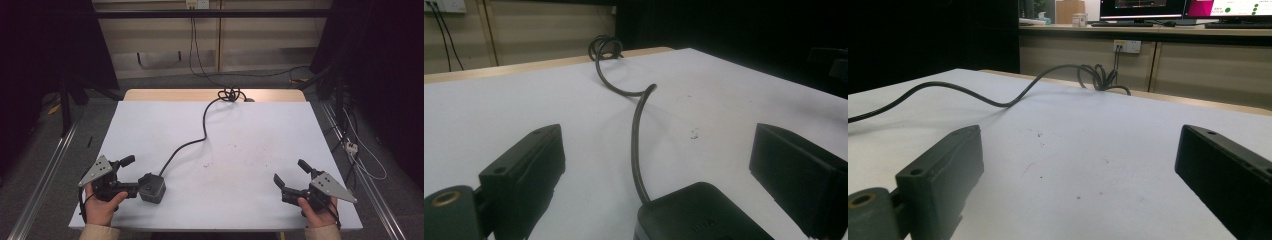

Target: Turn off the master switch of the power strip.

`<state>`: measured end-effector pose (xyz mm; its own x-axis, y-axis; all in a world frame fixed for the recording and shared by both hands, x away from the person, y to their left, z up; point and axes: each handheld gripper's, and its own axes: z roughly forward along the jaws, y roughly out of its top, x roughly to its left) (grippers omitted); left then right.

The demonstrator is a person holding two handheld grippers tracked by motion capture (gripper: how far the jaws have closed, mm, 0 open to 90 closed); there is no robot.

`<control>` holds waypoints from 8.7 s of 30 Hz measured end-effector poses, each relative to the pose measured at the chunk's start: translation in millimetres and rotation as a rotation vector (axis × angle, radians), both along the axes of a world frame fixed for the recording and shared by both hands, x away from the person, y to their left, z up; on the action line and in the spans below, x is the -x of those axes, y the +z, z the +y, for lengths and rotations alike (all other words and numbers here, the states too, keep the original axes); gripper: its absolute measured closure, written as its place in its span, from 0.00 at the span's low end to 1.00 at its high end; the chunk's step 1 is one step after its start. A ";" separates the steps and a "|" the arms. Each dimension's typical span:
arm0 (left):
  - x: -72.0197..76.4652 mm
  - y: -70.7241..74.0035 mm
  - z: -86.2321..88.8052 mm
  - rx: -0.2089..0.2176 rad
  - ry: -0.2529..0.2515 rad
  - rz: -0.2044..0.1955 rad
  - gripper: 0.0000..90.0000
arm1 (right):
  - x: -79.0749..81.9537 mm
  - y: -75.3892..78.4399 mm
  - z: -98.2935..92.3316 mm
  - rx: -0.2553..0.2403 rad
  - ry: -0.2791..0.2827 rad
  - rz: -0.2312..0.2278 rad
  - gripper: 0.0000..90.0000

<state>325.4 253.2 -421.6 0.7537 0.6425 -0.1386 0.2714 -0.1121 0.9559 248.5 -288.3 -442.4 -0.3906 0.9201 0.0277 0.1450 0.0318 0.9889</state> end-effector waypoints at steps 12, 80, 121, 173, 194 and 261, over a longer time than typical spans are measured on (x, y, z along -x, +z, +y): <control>1.2 1.7 1.6 -0.010 -0.018 -0.006 0.28 | -0.1 0.1 -0.2 0.000 -0.002 -0.001 0.06; 3.1 12.2 10.4 0.022 -0.148 0.066 0.94 | 0.7 0.5 -2.3 0.005 -0.002 -0.001 0.06; 5.1 13.6 9.1 -0.010 -0.217 0.110 1.00 | 0.9 0.6 -2.3 0.006 0.001 0.000 0.07; 5.0 5.1 3.9 -0.121 -0.268 0.203 1.00 | 0.8 -0.1 -2.4 0.015 0.001 0.005 0.07; 6.1 5.6 2.8 -0.132 -0.269 0.209 1.00 | 0.8 0.3 -2.3 0.023 0.004 0.002 0.07; 7.7 0.7 3.8 -0.139 -0.262 0.235 1.00 | 1.4 0.5 -2.6 0.028 0.001 0.000 0.07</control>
